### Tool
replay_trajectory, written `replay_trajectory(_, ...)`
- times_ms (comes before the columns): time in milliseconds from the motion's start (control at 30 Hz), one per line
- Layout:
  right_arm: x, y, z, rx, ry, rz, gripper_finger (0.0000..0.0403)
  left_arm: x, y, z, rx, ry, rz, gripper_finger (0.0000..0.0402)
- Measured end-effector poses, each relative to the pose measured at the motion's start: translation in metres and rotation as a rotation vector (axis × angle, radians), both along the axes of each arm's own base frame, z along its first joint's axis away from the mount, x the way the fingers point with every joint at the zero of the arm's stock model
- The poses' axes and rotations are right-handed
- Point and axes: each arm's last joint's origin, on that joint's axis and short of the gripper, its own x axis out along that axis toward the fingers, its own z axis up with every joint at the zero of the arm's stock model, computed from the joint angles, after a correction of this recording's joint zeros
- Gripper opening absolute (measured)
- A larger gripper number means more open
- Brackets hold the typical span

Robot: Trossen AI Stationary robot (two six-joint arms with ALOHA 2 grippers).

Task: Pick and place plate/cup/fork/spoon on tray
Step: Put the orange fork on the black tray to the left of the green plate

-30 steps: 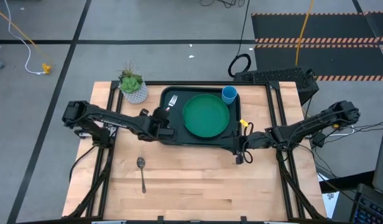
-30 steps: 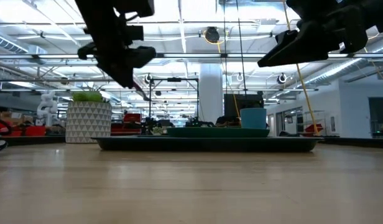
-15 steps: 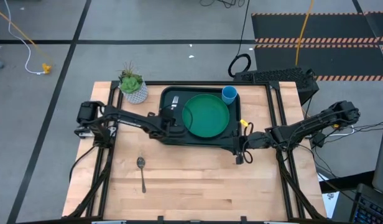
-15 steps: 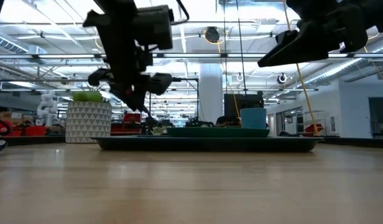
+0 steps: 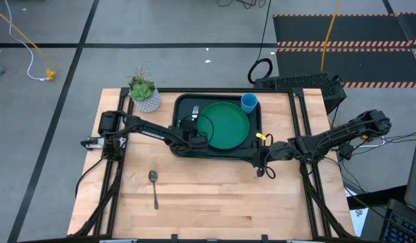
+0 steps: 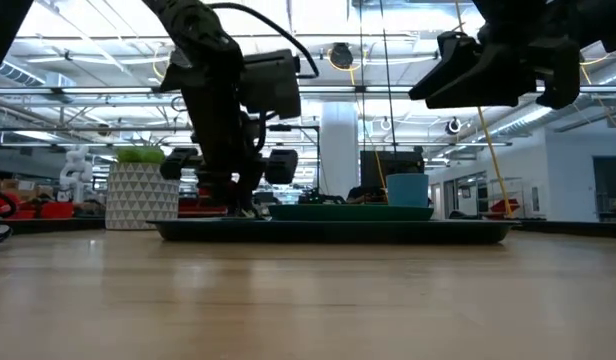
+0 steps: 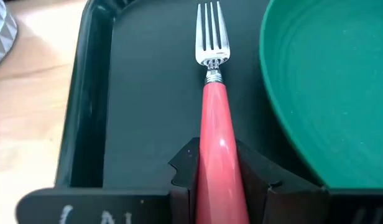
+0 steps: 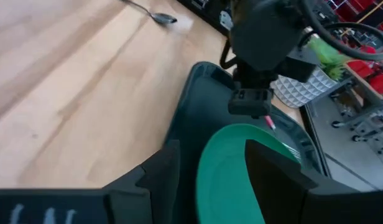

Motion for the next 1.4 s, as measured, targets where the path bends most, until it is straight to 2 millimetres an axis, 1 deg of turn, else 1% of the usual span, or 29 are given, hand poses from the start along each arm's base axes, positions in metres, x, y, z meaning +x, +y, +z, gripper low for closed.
replay_trajectory(233, 0.002, -0.010, 0.000, -0.028, 0.001, -0.035, 0.0173, 0.002, -0.001, -0.010, -0.020, -0.024, 0.035, 0.0065)
replay_trajectory(500, 0.003, -0.015, 0.000, -0.028, 0.003, -0.059, 0.0173, 0.004, -0.004, -0.020, -0.038, -0.041, 0.059, 0.0077)
replay_trajectory(600, 0.002, -0.015, 0.000, -0.026, 0.008, -0.057, 0.0173, 0.006, -0.005, -0.019, -0.047, -0.064, 0.059, 0.0078)
replay_trajectory(900, 0.002, -0.015, -0.001, -0.006, 0.009, -0.068, 0.0173, 0.006, -0.005, -0.020, -0.074, -0.062, 0.058, 0.0083)
replay_trajectory(1000, 0.002, -0.015, -0.001, 0.003, 0.009, -0.071, 0.0173, 0.006, -0.005, -0.020, -0.075, -0.063, 0.059, 0.0093)
replay_trajectory(1200, 0.001, -0.015, -0.002, 0.014, 0.025, -0.077, 0.0173, 0.006, -0.005, -0.020, -0.076, -0.068, 0.065, 0.0135)
replay_trajectory(1300, 0.001, -0.015, -0.003, 0.016, 0.034, -0.079, 0.0173, 0.006, -0.005, -0.020, -0.076, -0.069, 0.065, 0.0149)
replay_trajectory(1400, 0.001, -0.015, -0.004, 0.027, 0.041, -0.085, 0.0173, 0.005, -0.005, -0.011, -0.077, -0.074, 0.049, 0.0153)
